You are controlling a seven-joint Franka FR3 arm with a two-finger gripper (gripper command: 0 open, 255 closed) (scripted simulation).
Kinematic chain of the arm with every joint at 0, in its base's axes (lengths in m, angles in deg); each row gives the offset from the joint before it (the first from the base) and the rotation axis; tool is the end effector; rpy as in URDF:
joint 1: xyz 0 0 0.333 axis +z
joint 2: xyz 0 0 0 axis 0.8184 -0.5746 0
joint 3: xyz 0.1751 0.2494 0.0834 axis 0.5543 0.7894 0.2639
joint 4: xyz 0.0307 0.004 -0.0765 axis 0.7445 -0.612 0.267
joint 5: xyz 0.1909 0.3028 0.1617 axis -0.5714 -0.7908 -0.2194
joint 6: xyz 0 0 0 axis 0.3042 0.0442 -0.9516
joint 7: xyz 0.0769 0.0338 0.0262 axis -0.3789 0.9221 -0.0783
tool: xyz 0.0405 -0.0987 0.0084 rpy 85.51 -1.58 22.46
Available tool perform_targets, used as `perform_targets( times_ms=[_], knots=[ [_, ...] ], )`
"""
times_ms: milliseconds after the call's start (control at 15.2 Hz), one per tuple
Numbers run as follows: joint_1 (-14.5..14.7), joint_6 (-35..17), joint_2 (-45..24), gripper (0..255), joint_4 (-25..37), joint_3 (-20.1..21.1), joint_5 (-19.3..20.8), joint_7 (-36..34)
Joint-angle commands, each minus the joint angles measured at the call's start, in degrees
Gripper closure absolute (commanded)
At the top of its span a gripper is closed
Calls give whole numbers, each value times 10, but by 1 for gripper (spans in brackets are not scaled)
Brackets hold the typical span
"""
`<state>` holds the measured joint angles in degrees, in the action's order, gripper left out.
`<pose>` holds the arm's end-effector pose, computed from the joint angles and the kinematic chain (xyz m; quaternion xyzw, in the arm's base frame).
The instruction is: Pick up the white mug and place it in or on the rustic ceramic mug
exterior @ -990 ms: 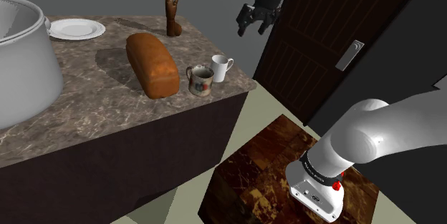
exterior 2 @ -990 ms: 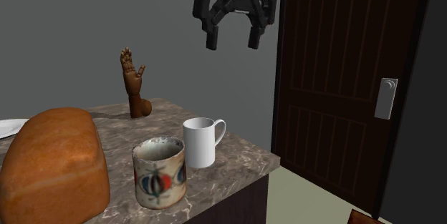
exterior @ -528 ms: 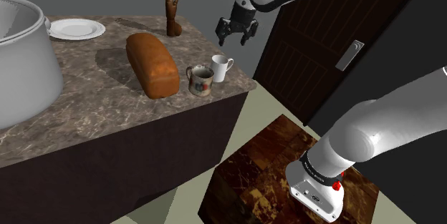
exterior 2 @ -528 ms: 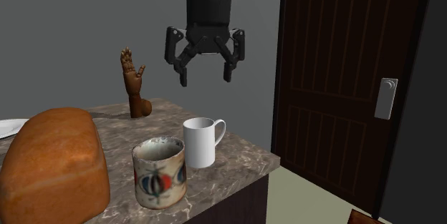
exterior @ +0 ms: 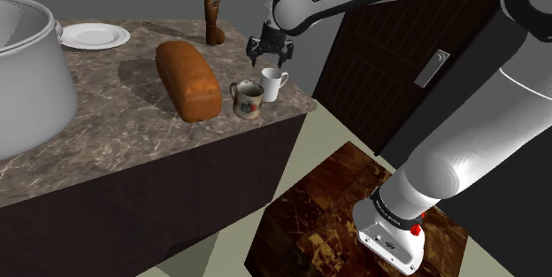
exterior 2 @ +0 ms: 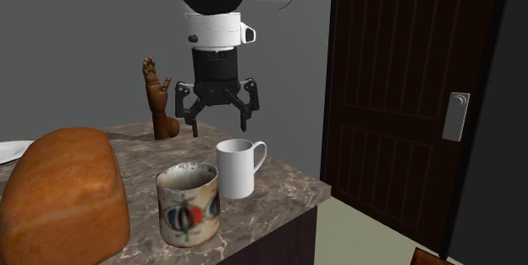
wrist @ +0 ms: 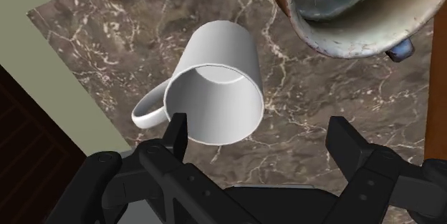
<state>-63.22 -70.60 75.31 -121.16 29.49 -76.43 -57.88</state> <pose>0.5452 0.0449 0.4138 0.9597 -0.2631 0.0899 0.0412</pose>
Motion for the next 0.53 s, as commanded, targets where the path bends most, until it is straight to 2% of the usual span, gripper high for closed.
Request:
perform_targets(
  times_ms=[0,462],
  knots=[
    [0,-11,-34,0,17,0,14,-26],
    [-2,-61,-74,0,5,-5,36,-41]
  ],
)
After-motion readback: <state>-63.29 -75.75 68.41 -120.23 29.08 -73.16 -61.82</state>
